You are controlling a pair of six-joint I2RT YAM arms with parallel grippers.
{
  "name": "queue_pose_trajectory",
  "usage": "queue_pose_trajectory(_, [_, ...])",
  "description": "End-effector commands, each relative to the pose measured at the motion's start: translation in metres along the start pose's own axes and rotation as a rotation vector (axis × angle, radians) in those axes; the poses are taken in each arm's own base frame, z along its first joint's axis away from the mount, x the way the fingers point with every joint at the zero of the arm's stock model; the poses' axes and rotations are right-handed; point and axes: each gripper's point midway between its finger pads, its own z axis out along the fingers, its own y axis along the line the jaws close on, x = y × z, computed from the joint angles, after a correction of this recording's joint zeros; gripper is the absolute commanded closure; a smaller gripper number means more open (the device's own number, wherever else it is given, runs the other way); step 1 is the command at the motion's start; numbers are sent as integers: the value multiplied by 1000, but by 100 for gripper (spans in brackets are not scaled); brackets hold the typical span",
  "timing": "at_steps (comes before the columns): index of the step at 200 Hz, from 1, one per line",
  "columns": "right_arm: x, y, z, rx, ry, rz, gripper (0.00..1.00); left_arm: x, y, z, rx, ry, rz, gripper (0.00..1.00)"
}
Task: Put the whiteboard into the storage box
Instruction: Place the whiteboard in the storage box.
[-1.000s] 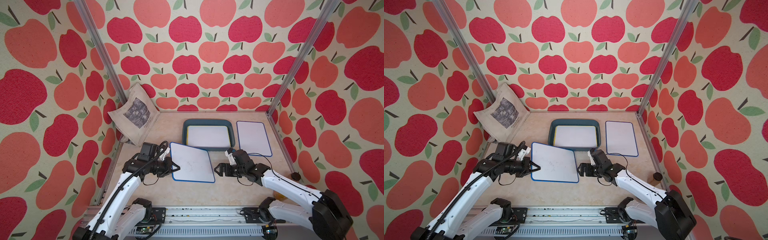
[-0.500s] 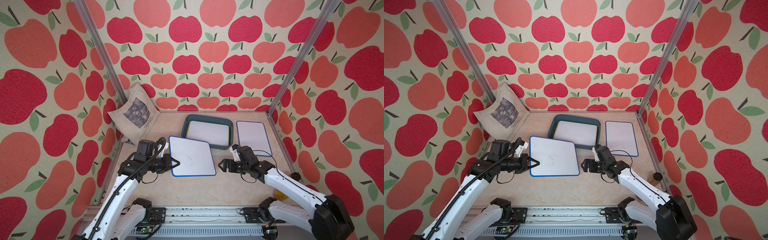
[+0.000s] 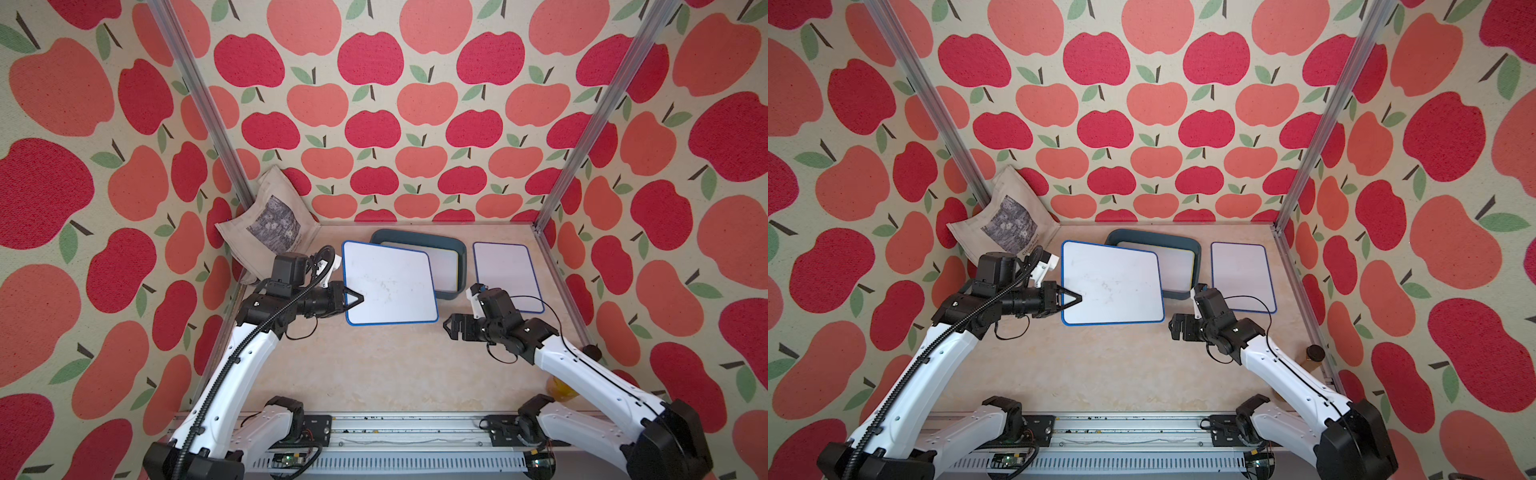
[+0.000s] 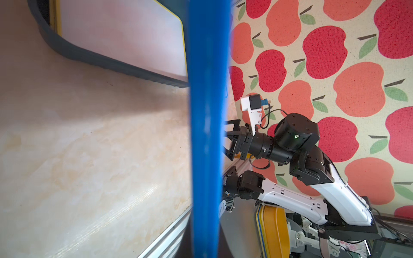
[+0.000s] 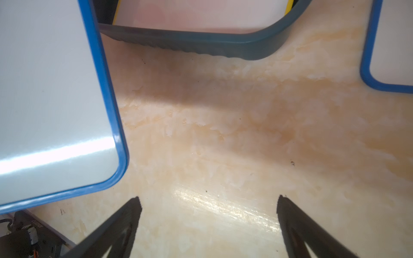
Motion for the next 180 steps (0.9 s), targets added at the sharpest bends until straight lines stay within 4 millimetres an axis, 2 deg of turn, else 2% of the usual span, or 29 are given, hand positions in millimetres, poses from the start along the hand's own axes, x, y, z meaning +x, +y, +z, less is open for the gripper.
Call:
queue_pose_trajectory(1, [-15,-10,-11,65,-47,-25,1,-37,-27,-6,60,-90,209,100])
queue_pose_trajectory(39, [-37,-19,-13,103,-91,10,1,-83,-14,3,16,-122,217,100])
queue_pose_trajectory(57, [-49,-21,-11,120,-102,21,2,-104,-12,8,50,-125,218,100])
queue_pose_trajectory(90, [-72,-27,-6,176,-130,37,4,-133,1,29,64,-71,200,100])
queue_pose_trajectory(130, [-95,-35,16,210,-141,106,12,-152,21,55,75,-16,174,100])
queue_pose_trajectory(180, [-115,-56,56,229,-117,239,19,-161,42,77,98,29,152,100])
